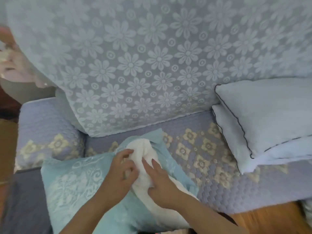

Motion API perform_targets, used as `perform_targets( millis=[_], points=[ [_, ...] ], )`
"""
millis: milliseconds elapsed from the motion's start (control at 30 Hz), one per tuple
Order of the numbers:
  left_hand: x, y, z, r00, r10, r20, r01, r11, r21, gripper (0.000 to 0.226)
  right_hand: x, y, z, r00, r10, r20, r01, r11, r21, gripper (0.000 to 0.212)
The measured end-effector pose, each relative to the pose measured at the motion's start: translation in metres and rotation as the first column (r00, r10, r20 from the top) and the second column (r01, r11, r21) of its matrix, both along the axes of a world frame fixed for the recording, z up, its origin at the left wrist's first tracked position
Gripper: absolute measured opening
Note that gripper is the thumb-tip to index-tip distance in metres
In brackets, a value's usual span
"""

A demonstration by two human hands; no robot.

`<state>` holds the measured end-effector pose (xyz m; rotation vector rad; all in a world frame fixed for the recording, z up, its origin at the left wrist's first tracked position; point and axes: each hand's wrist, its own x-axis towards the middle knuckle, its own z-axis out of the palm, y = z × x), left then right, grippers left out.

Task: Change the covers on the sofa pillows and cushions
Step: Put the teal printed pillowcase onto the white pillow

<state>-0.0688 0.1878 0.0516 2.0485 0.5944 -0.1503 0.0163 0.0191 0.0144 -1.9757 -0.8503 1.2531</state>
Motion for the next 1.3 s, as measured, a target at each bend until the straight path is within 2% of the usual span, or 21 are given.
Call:
perform_targets(
  millis=[67,133,233,267,333,400,433,500,567,633,667,733,833,900,967,1033,1100,1133,1200,1267,1300],
  points=[
    [-0.004,0.026,0.016,0.991,0.125,-0.044,-0.124,0.992,0.025,0.041,-0.039,0.026,0.032,0.990,0.092,0.103,-0.087,0.995,-0.047,0.088],
    [-0.013,0.054,0.016,0.951,0.155,-0.267,-0.131,0.986,0.108,0.080,-0.083,0.055,0.051,0.981,0.155,0.121,-0.152,0.988,-0.032,0.082],
    [-0.039,0.080,0.006,0.858,0.136,-0.495,-0.207,0.974,-0.091,0.078,-0.111,0.078,0.058,0.988,0.150,0.021,-0.150,0.988,-0.030,0.066],
    [-0.045,0.080,0.005,0.846,0.126,-0.518,-0.240,0.958,-0.159,0.066,-0.109,0.077,0.055,0.994,0.097,-0.042,-0.099,0.994,-0.051,0.062],
    [-0.053,0.074,0.001,0.879,0.042,-0.475,-0.138,0.976,-0.168,0.043,-0.099,0.066,0.050,0.956,-0.139,-0.258,0.120,0.989,-0.088,0.051],
    [-0.060,0.066,0.002,0.907,-0.051,-0.417,-0.002,0.992,-0.125,0.040,-0.080,0.044,0.040,0.779,-0.492,-0.388,0.481,0.866,-0.133,0.035],
    [-0.066,0.065,0.007,0.913,-0.079,-0.401,0.031,0.992,-0.126,0.034,-0.071,0.028,0.028,0.695,-0.635,-0.337,0.621,0.766,-0.163,0.029],
    [-0.083,0.068,0.022,0.916,-0.118,-0.383,0.072,0.989,-0.133,0.021,-0.045,-0.011,-0.002,0.695,-0.718,-0.033,0.696,0.684,-0.218,0.028],
    [-0.101,0.078,0.036,0.908,-0.100,-0.407,0.045,0.989,-0.142,0.027,-0.033,-0.040,-0.032,0.815,-0.577,0.050,0.556,0.756,-0.346,0.044],
    [-0.111,0.090,0.053,0.898,-0.054,-0.436,-0.011,0.989,-0.146,0.026,-0.037,-0.039,-0.060,0.915,-0.401,-0.043,0.334,0.814,-0.475,0.065],
    [-0.112,0.094,0.062,0.894,-0.026,-0.448,-0.040,0.990,-0.138,0.027,-0.045,-0.029,-0.069,0.943,-0.325,-0.067,0.249,0.827,-0.505,0.066],
    [-0.110,0.101,0.075,0.886,0.014,-0.463,-0.082,0.988,-0.128,0.039,-0.061,-0.007,-0.091,0.958,-0.279,-0.062,0.212,0.840,-0.500,0.052],
    [-0.102,0.101,0.108,0.907,0.068,-0.417,-0.128,0.985,-0.119,0.051,-0.069,0.018,-0.095,0.925,-0.365,0.110,0.367,0.778,-0.509,0.028],
    [-0.093,0.101,0.138,0.932,0.104,-0.347,-0.155,0.980,-0.124,0.061,-0.050,0.024,-0.058,0.863,-0.445,0.237,0.504,0.761,-0.408,0.018],
    [-0.085,0.098,0.178,0.957,0.144,-0.250,-0.182,0.974,-0.134,0.058,-0.019,0.028,0.009,0.827,-0.446,0.343,0.541,0.797,-0.268,0.017],
    [-0.082,0.095,0.223,0.979,0.135,-0.154,-0.161,0.971,-0.177,0.038,0.010,0.032,0.094,0.836,-0.319,0.446,0.434,0.882,-0.184,0.018],
    [-0.084,0.096,0.271,0.987,-0.073,-0.145,0.048,0.985,-0.169,0.019,0.030,0.034,0.173,0.847,-0.131,0.515,0.252,0.952,-0.172,0.013],
    [-0.086,0.098,0.290,0.956,-0.190,-0.225,0.162,0.977,-0.137,0.017,0.036,0.034,0.202,0.845,-0.079,0.529,0.193,0.968,-0.163,0.017],
    [-0.091,0.106,0.303,0.792,-0.373,-0.483,0.399,0.915,-0.054,0.041,0.045,0.034,0.234,0.852,-0.045,0.521,0.146,0.977,-0.155,0.030],
    [-0.096,0.106,0.284,0.554,-0.412,-0.723,0.621,0.783,0.030,0.047,0.049,0.033,0.233,0.858,-0.012,0.513,0.136,0.969,-0.204,0.033],
    [-0.096,0.103,0.269,0.475,-0.380,-0.794,0.706,0.703,0.087,0.046,0.050,0.034,0.227,0.864,-0.010,0.503,0.143,0.963,-0.226,0.032]
  ],
)
